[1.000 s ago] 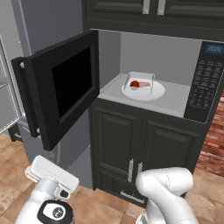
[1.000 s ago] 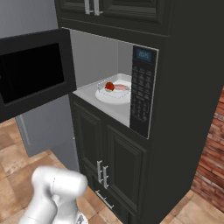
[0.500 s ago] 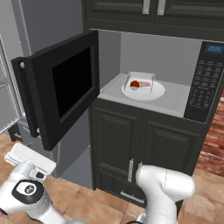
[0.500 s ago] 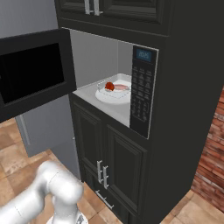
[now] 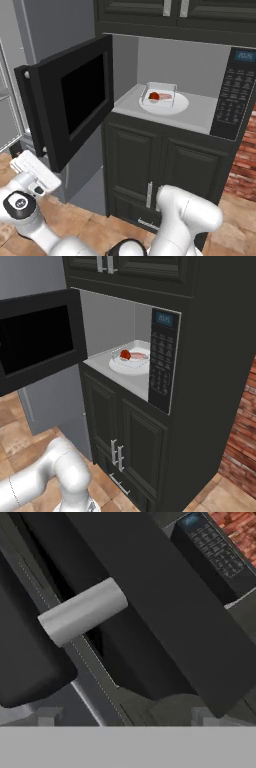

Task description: Place the tupperware containing the steak and tomato meal in the microwave. Close the microwave door and press the start button to reheat the meal.

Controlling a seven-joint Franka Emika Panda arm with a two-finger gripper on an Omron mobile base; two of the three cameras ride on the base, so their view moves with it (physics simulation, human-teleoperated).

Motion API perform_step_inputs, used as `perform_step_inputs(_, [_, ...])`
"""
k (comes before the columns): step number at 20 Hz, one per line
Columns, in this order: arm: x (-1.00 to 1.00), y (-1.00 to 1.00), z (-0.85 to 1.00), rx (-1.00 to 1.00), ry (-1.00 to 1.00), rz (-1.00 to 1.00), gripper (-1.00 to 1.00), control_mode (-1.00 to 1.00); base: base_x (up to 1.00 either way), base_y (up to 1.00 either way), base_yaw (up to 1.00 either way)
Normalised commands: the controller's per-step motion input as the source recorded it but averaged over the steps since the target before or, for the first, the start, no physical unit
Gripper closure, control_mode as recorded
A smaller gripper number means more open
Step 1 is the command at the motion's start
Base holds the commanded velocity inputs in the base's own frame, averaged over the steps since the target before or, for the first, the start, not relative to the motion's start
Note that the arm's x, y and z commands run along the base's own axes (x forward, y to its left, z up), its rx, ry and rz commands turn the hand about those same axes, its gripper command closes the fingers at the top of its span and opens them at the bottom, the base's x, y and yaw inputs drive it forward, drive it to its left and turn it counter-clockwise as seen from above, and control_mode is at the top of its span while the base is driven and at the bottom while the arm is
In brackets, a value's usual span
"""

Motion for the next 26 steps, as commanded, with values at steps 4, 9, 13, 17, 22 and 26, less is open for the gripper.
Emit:
perform_step_inputs(4, [0.00,-1.00,0.29,0.19,0.00,-0.26,-1.00,-1.00,0.00,0.00,0.00])
perform_step_inputs(9, [-0.01,-1.00,0.46,0.22,-0.04,-0.18,-1.00,-1.00,0.00,0.00,0.00])
perform_step_inputs(13, [-0.07,-1.00,0.28,0.29,-0.10,-0.12,-1.00,-1.00,0.00,0.00,0.00])
perform_step_inputs(17, [-0.03,-1.00,0.12,0.31,-0.16,-0.05,-1.00,-1.00,0.00,0.00,0.00])
perform_step_inputs(22, [0.00,-1.00,0.02,0.33,-0.16,0.00,-1.00,-1.00,0.00,0.00,0.00])
perform_step_inputs(26, [0.00,-1.00,0.00,0.35,-0.14,0.00,-1.00,-1.00,0.00,0.00,0.00])
